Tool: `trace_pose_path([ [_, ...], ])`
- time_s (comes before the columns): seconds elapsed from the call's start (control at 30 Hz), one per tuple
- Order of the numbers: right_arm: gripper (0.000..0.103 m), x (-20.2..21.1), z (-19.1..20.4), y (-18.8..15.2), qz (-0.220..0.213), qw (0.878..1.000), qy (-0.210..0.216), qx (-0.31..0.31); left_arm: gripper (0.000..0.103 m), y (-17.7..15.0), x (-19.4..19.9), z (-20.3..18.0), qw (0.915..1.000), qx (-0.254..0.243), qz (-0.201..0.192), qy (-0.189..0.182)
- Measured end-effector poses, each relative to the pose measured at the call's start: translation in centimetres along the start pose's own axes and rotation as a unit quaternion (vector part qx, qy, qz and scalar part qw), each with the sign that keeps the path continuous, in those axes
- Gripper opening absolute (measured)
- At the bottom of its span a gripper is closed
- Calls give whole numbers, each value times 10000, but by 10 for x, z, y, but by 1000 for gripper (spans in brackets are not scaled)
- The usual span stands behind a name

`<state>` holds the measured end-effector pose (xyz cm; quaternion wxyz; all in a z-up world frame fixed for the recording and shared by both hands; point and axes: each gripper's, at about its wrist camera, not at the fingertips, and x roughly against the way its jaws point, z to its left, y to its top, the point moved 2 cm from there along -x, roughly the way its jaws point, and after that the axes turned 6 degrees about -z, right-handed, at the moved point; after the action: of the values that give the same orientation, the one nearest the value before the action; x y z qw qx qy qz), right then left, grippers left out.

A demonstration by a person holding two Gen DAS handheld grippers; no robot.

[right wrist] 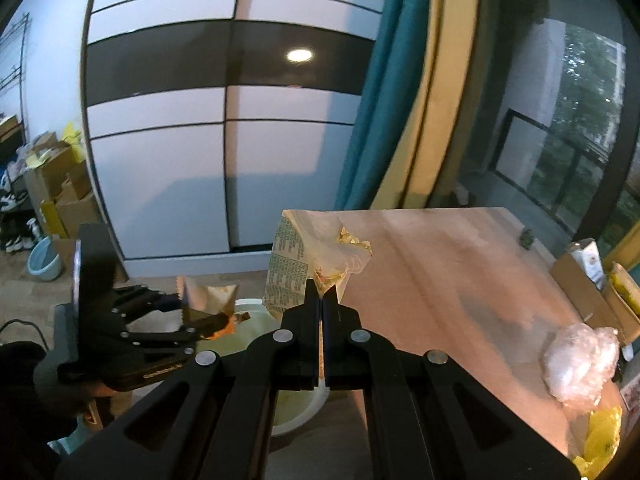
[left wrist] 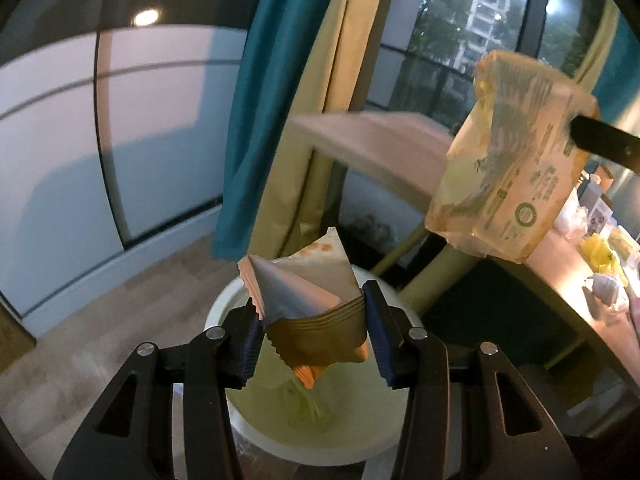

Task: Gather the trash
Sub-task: 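Open the left gripper over the bucket while the right gripper releases its bag into it, then return both grippers to the table toward the yellow plastic bag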

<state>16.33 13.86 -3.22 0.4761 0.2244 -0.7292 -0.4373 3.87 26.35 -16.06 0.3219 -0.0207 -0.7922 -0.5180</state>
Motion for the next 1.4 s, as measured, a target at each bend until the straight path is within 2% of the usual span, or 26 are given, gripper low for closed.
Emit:
trace_pose_path([
  [0.13, 1, -12, 9, -3, 115, 9998, 139, 51, 56, -10, -10, 9, 9997, 88, 241, -42],
  [0.27, 1, -27, 15, -4, 316, 9992, 215, 85, 61, -12, -10, 15, 9994, 163, 303, -31],
  [0.33, 1, -35, 18, -6, 454, 9986, 264, 81, 67, -12, -8, 16, 9993, 184, 319, -24],
  [0.6, 2, -53, 15, -16, 890, 9951, 372, -209, 67, -9, 9, 23, 9994, 287, 138, 150],
  [0.83, 5, -48, 9, -18, 919, 9941, 416, -401, 67, 0, 24, 17, 9994, 263, -66, 221],
  [0.93, 9, -45, 6, -20, 910, 9937, 467, -453, 67, 0, 26, 13, 9994, 234, -91, 218],
  [1.03, 24, -39, 2, -19, 834, 9945, 431, -471, 67, 2, 28, 7, 9995, 189, -114, 234],
  [1.1, 54, -34, -1, -18, 768, 9950, 407, -492, 67, 3, 28, 5, 9995, 161, -121, 240],
  [1.17, 69, -27, -6, -18, 680, 9958, 367, -491, 67, 7, 30, 3, 9996, 111, -152, 226],
  [1.4, 71, -5, -27, -24, 604, 9967, 65, -535, 67, 21, 40, -27, 9991, -131, -402, 24],
])
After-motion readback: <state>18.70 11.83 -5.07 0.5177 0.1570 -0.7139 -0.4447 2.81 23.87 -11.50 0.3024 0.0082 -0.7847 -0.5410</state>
